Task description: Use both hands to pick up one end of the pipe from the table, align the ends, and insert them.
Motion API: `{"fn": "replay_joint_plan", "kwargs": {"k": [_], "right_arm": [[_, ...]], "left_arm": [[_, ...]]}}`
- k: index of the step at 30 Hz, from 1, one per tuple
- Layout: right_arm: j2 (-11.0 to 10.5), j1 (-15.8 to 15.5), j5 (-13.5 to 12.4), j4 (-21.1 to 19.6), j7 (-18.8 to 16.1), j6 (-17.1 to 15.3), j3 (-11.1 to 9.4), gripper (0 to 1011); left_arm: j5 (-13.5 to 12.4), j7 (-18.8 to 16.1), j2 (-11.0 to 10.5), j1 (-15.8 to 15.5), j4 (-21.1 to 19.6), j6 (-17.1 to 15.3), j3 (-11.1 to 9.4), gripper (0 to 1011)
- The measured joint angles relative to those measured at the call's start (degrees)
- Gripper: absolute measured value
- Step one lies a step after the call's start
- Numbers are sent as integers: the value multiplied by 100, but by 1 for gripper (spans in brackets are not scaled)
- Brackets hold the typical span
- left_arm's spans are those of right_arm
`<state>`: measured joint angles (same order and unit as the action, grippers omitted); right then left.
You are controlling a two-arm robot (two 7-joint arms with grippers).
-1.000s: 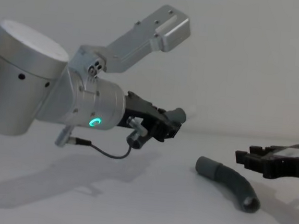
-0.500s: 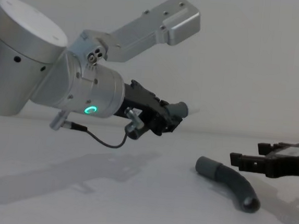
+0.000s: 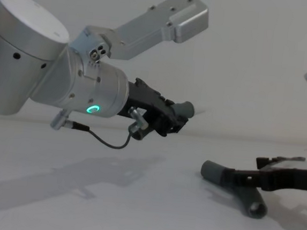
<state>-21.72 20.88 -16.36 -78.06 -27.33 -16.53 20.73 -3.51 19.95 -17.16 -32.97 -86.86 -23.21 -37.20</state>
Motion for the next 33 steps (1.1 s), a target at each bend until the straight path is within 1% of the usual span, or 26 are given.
{"fn": "replay_joint_plan", "kwargs": {"k": [15, 27, 30, 31, 33], "right_arm": [[85, 178, -170, 191, -122, -368, 135, 999], [90, 246, -184, 263, -95, -433, 199, 1000], [89, 256, -186, 274, -79, -440, 208, 963], [89, 259, -186, 277, -76, -443, 211, 928], [89, 264, -187, 285, -71, -449, 219, 895]], "left_arm": [[-69, -83, 67, 94, -114, 27, 88, 359], [-116, -107, 116, 156, -162, 60, 141, 359], [-122, -109, 121, 169, -178, 61, 152, 359], [-124, -110, 123, 176, -187, 61, 157, 359], [-130, -113, 125, 193, -210, 59, 171, 359]]}}
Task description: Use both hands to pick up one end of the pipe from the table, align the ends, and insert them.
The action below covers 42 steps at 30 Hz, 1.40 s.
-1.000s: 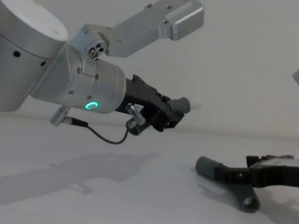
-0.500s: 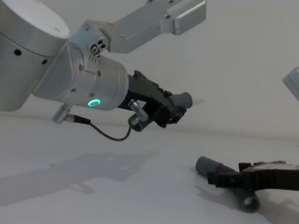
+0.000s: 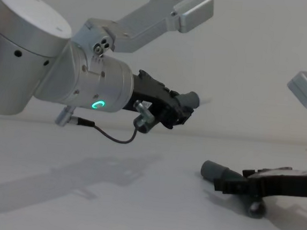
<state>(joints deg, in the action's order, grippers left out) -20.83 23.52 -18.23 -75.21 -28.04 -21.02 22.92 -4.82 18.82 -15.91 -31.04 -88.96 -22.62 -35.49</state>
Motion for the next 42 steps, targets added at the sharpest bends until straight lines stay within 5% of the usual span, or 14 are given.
{"fn": "replay_joint_plan", "kwargs": {"k": [20, 31, 42], "right_arm": [[0, 21, -7, 24, 27, -15, 25, 268], [-33, 17, 4, 16, 66, 145, 26, 237], [-185, -50, 133, -50, 127, 885, -26, 237]], "left_arm": [[-56, 30, -14, 154, -277, -186, 125, 359], [19, 308, -15, 59, -240, -243, 158, 359], [14, 894, -71, -350, -78, -151, -1, 359]]}}
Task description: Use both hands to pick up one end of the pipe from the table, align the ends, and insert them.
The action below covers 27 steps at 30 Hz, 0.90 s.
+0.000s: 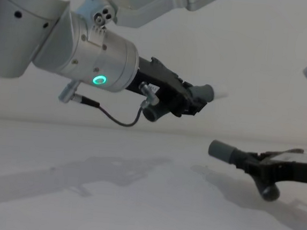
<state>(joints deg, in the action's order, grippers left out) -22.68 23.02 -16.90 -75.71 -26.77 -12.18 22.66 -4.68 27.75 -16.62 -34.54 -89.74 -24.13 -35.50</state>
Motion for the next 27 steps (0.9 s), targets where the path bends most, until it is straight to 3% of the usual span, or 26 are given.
{"fn": "replay_joint_plan", "kwargs": {"k": [6, 13, 27], "right_arm": [[-111, -44, 92, -31, 2, 421, -45, 237], [-326, -131, 260, -78, -44, 1112, -138, 236], [-892, -319, 654, -166, -244, 2529, -349, 237]], "left_arm": [[-166, 368, -137, -266, 30, 74, -190, 359], [-394, 568, -343, -427, -67, 253, -334, 359], [-676, 655, -659, -487, -427, 507, -361, 359]]}}
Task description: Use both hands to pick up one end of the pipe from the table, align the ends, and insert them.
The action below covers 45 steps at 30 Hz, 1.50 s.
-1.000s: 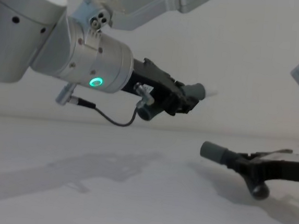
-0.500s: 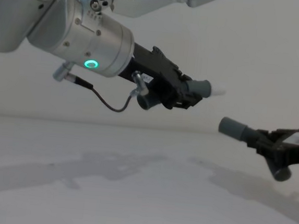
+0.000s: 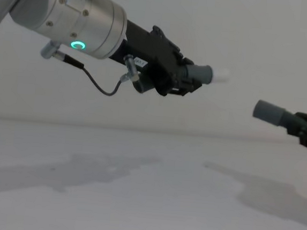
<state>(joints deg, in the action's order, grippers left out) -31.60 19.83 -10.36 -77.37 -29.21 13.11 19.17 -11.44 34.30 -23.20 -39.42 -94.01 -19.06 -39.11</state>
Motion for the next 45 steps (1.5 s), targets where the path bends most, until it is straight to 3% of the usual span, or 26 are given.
{"fn": "replay_joint_plan", "kwargs": {"k": [14, 17, 21, 27, 33, 45], "right_arm": [[-585, -130, 460, 66, -261, 1749, -203, 237], [-630, -130, 528, 87, -283, 1952, -223, 236], [-759, -105, 779, 166, -304, 2568, -302, 236], [-848, -40, 1046, 248, -325, 3111, -367, 236], [-911, 28, 1157, 248, -437, 3366, -354, 236], [-963, 142, 1049, 34, -761, 3287, -126, 236]], "left_arm": [[-359, 104, -169, -71, -185, 323, -183, 359], [-445, 128, -217, -77, -217, 384, -235, 359], [-648, 147, -344, -71, -299, 540, -339, 359], [-817, 147, -459, -39, -374, 692, -427, 359], [-949, 143, -549, -13, -436, 813, -490, 359], [-1061, 137, -625, 6, -483, 908, -540, 359]]}}
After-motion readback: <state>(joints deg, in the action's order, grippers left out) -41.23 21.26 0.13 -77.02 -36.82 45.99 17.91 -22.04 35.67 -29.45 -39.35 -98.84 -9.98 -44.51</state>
